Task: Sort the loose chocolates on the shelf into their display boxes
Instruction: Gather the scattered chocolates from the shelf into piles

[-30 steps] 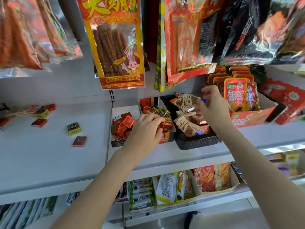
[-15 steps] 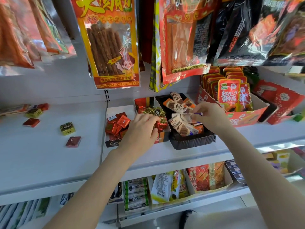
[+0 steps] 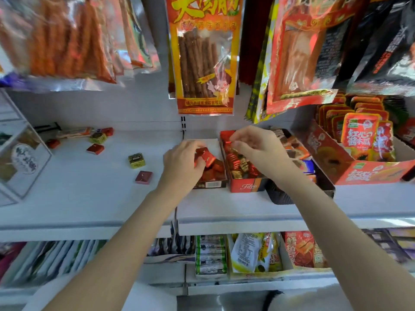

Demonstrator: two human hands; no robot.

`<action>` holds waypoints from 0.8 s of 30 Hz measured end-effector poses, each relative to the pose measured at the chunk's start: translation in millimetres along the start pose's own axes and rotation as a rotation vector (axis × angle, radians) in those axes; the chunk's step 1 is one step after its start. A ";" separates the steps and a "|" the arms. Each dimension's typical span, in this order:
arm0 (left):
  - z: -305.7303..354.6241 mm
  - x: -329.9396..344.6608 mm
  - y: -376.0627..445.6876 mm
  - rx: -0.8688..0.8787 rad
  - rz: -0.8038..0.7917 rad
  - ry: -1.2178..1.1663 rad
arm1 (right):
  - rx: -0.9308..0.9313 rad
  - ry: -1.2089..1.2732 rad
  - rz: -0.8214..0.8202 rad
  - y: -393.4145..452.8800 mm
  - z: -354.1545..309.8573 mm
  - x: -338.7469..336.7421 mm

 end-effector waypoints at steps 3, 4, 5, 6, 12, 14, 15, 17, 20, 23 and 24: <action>-50.6 -19.0 2.3 -0.102 -0.009 0.135 | 0.002 0.042 -0.079 15.6 -13.0 42.3; -70.5 -24.2 1.6 -0.127 -0.038 0.183 | -0.005 0.050 -0.114 21.3 -18.1 57.0; -90.4 -27.9 0.6 -0.145 -0.086 0.225 | -0.013 0.059 -0.147 27.1 -24.0 71.9; -107.7 -31.3 -1.3 -0.146 -0.145 0.255 | -0.019 0.072 -0.173 33.3 -28.7 86.9; -158.7 -65.2 -12.4 -0.071 -0.252 0.201 | -0.045 0.098 -0.332 80.0 -38.7 176.7; -175.6 -79.7 -12.1 -0.106 -0.236 0.186 | -0.096 0.049 -0.399 97.3 -38.3 206.2; -184.3 -86.7 -11.1 -0.139 -0.224 0.160 | -0.132 0.019 -0.442 104.8 -39.7 220.9; -197.3 -97.8 -9.1 -0.203 -0.206 0.109 | -0.233 -0.032 -0.534 119.5 -44.6 250.4; -206.5 -101.3 -6.8 -0.250 -0.229 0.111 | -0.365 -0.140 -0.603 143.7 -54.4 286.7; -211.0 -101.3 -4.3 -0.292 -0.233 0.077 | -0.338 -0.298 -0.655 172.5 -47.2 317.7; -211.8 -101.2 -3.4 -0.300 -0.240 0.079 | -0.306 -0.352 -0.682 179.4 -41.7 326.7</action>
Point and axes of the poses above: each hand's wrist, its own y-axis towards the middle knuckle, its own x-axis out of the palm, z = x × y, the point moved 3 cm from there along y, towards the middle knuckle, and after that the axes turned 13 degrees about -x, right-handed, at the moved point
